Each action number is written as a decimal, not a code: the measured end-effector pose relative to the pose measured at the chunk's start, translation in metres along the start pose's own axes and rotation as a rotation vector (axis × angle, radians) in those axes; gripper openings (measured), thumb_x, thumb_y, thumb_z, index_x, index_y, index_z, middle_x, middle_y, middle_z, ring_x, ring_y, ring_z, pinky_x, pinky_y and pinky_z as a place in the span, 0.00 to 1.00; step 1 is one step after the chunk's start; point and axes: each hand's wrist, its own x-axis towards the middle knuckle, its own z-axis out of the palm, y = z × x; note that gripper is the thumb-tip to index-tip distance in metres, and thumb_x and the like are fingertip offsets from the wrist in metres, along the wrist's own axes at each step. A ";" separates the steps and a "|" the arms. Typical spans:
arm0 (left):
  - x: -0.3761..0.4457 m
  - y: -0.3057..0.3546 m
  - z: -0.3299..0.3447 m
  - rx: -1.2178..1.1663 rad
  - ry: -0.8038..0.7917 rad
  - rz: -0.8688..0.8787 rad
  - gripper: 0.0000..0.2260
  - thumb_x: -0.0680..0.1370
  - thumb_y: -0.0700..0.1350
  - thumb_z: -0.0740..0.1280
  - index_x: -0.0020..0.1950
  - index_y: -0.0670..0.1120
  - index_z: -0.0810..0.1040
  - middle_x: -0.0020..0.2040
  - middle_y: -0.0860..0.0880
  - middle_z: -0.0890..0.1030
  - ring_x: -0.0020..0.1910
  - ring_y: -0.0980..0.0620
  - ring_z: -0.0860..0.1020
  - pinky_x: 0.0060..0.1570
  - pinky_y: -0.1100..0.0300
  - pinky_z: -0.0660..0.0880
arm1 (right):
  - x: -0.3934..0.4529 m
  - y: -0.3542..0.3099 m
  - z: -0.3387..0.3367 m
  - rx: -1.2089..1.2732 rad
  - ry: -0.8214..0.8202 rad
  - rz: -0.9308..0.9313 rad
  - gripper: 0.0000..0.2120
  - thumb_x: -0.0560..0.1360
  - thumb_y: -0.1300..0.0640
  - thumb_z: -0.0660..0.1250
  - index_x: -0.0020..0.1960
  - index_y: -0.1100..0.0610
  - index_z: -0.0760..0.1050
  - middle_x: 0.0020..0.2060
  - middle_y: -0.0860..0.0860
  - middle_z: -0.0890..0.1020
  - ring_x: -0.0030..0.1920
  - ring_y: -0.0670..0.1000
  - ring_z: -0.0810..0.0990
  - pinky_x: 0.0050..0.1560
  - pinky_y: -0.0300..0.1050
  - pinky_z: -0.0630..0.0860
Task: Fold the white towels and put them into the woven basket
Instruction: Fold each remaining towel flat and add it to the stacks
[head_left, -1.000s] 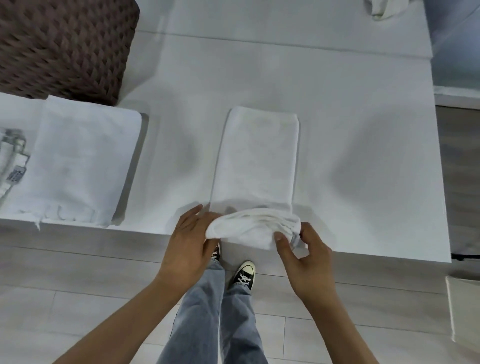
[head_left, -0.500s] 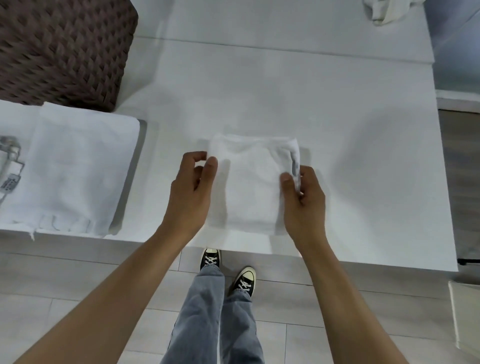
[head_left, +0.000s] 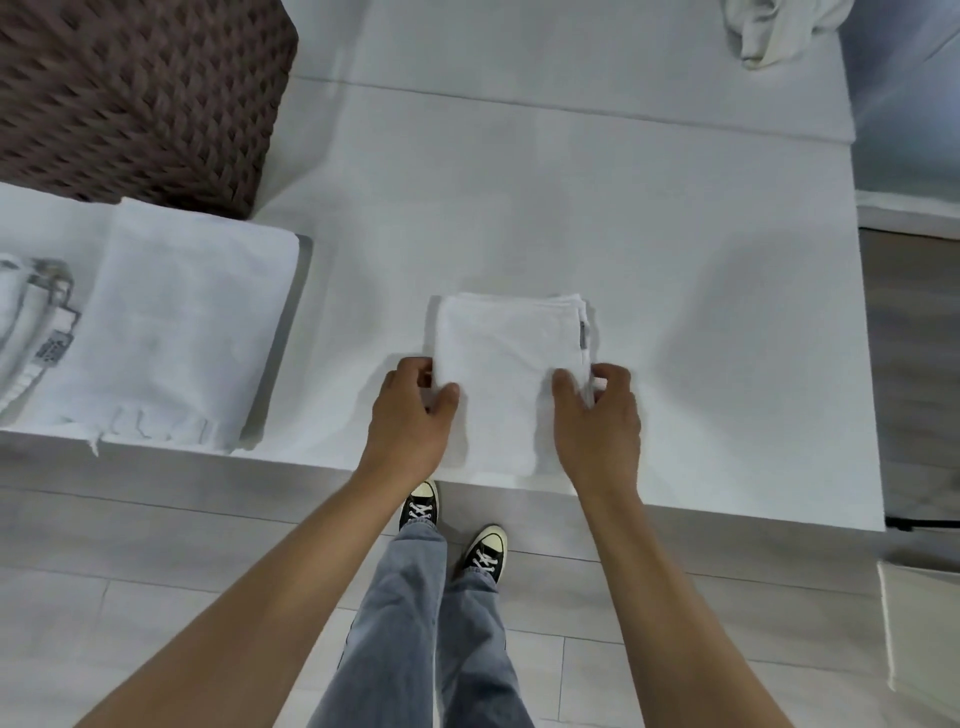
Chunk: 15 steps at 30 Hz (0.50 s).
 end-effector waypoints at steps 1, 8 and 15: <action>-0.004 0.002 -0.002 -0.009 -0.005 -0.036 0.15 0.80 0.52 0.66 0.65 0.49 0.73 0.58 0.53 0.78 0.56 0.51 0.78 0.58 0.52 0.74 | -0.004 0.002 -0.004 0.042 -0.023 0.064 0.22 0.77 0.40 0.65 0.66 0.49 0.69 0.59 0.50 0.79 0.54 0.54 0.79 0.51 0.48 0.73; -0.047 0.003 -0.020 -0.144 -0.173 -0.243 0.16 0.81 0.51 0.66 0.67 0.47 0.75 0.56 0.50 0.81 0.52 0.50 0.80 0.57 0.53 0.76 | -0.041 0.020 -0.029 0.098 -0.192 0.368 0.25 0.79 0.40 0.67 0.59 0.63 0.78 0.46 0.56 0.82 0.44 0.54 0.78 0.46 0.48 0.72; -0.101 -0.006 -0.053 -0.194 -0.166 -0.299 0.13 0.81 0.50 0.65 0.62 0.45 0.79 0.48 0.53 0.82 0.45 0.56 0.79 0.38 0.64 0.71 | -0.088 0.017 -0.036 0.272 -0.399 0.467 0.15 0.76 0.50 0.74 0.55 0.60 0.80 0.48 0.57 0.86 0.47 0.59 0.86 0.53 0.56 0.83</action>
